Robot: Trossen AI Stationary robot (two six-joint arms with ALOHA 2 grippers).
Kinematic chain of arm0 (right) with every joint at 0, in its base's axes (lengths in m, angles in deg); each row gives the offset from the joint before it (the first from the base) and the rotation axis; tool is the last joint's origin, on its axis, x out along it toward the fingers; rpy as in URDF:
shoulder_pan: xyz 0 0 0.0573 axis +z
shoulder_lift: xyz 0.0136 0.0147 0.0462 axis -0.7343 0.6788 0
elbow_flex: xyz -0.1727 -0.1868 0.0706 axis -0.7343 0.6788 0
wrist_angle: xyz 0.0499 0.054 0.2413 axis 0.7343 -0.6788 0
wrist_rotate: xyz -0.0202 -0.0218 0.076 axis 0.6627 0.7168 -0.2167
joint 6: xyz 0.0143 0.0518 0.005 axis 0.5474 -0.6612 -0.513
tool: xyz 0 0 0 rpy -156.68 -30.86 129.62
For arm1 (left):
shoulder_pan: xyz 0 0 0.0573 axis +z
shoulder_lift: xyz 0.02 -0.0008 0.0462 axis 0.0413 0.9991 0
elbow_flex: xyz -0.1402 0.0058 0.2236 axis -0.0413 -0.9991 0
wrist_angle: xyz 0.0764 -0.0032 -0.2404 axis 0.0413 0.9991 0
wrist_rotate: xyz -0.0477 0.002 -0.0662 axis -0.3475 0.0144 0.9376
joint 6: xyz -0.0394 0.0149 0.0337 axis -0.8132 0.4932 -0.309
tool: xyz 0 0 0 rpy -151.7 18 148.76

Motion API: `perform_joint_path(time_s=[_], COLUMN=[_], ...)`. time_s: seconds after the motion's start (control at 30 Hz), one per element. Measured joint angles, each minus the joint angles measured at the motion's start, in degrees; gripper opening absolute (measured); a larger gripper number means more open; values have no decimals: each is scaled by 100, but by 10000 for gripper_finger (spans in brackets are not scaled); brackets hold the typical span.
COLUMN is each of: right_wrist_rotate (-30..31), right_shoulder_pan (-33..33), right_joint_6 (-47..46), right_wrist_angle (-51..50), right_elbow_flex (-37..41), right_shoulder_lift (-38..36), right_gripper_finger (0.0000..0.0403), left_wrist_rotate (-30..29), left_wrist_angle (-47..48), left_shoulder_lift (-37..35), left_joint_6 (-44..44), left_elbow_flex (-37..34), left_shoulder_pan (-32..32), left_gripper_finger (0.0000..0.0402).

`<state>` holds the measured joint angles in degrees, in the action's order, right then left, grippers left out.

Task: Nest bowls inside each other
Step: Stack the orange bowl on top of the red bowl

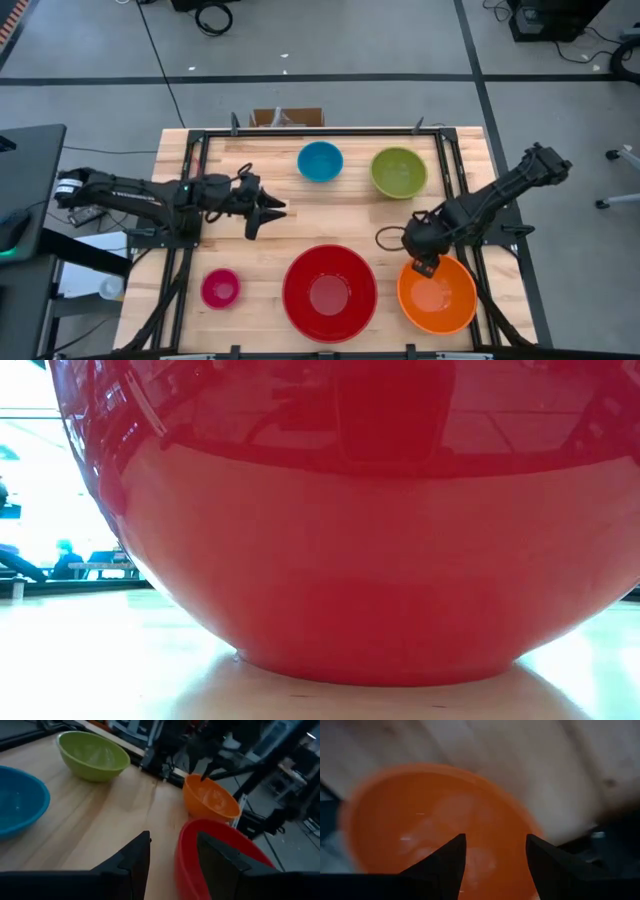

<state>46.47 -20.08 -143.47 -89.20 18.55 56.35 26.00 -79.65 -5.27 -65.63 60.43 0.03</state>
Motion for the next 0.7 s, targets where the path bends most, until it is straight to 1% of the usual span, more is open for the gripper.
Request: perform_joint_path(time_s=[0.07,0.13,0.23,0.33,0.53,0.63,0.7], right_wrist_rotate=[345,519,533,475,471,448,431], right_shoulder_pan=[99,135,150,203,209,207,207], right_joint_6=[191,335,526,691,638,530,434], right_wrist_angle=[-308,-455,-386,-114,382,569,603], right_elbow_flex=[1,49,205,489,1086,1282,1371], right_shoulder_lift=[43,52,52,50,52,51,52], right_gripper_finger=[210,210,210,210,209,195,170], left_wrist_rotate=[-306,-541,-771,-878,-1316,-1382,-1382], left_wrist_angle=[-167,-297,-432,-380,-393,-389,-412], left_shoulder_lift=[83,190,329,471,756,874,948], left_joint_6=[-9,-108,-470,-715,-1196,-1317,-1331], left_elbow_flex=[-9,-8,-7,-13,-13,-13,-13], left_shoulder_pan=[-220,-393,-620,-839,-1166,-1232,-1238], left_gripper_finger=[165,165,165,165,165,165,165])
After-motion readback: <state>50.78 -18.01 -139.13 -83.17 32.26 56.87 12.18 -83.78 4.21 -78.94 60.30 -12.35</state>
